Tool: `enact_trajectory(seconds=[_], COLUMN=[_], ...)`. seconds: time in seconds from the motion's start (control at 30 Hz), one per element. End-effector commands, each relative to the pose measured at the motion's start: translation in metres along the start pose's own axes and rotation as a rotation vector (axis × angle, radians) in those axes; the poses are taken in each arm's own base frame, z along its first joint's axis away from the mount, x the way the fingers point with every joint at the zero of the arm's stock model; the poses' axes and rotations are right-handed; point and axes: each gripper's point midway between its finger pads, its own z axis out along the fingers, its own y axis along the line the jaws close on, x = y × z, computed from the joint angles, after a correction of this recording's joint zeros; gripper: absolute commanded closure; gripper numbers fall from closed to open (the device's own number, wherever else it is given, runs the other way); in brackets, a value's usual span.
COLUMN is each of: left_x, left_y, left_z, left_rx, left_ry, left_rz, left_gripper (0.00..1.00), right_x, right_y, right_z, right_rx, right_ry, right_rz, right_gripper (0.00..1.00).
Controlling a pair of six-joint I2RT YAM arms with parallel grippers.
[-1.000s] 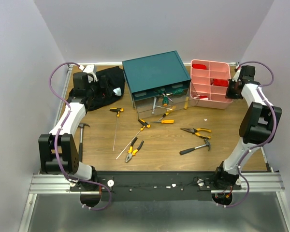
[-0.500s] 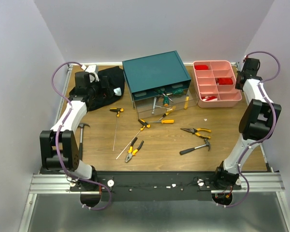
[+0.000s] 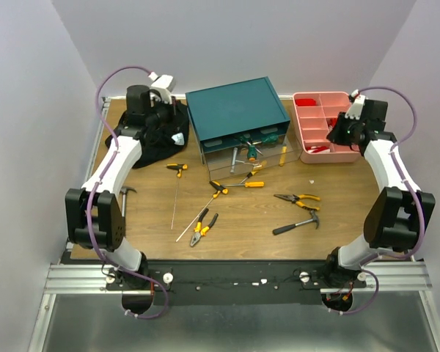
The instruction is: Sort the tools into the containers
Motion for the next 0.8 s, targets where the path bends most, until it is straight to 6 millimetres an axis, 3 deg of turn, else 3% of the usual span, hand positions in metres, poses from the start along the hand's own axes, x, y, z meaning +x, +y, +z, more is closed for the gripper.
enact_trajectory(seconds=[0.0,0.03,0.17,0.33,0.4,0.57,0.77], left_x=[0.015,0.019,0.044,0.066,0.071,0.085,0.086], left_y=[-0.069,-0.085,-0.110,-0.111,-0.108,-0.078,-0.041], left_z=[0.016,0.019,0.028,0.039,0.041,0.052,0.061], left_rx=[0.307,0.351,0.423,0.405,0.389,0.235,0.051], left_ry=[0.068,0.086,0.164,0.221,0.236,0.294,0.320], left_rz=[0.090,0.097,0.078,0.096,0.103,0.125,0.182], left_gripper=[1.00,1.00,1.00,1.00,1.00,1.00,1.00], right_x=[0.019,0.018,0.010,0.028,0.038,0.054,0.086], right_y=[0.011,0.011,0.019,0.025,0.027,0.037,0.068], right_z=[-0.002,-0.002,-0.010,-0.017,-0.018,-0.024,-0.021], right_rx=[-0.065,-0.068,-0.097,-0.118,-0.123,-0.153,-0.230], right_ry=[0.043,0.042,0.022,0.057,0.069,0.083,0.134], right_rz=[0.049,0.046,0.029,0.060,0.078,0.062,0.044], right_gripper=[0.76,0.76,0.76,0.76,0.76,0.76,0.75])
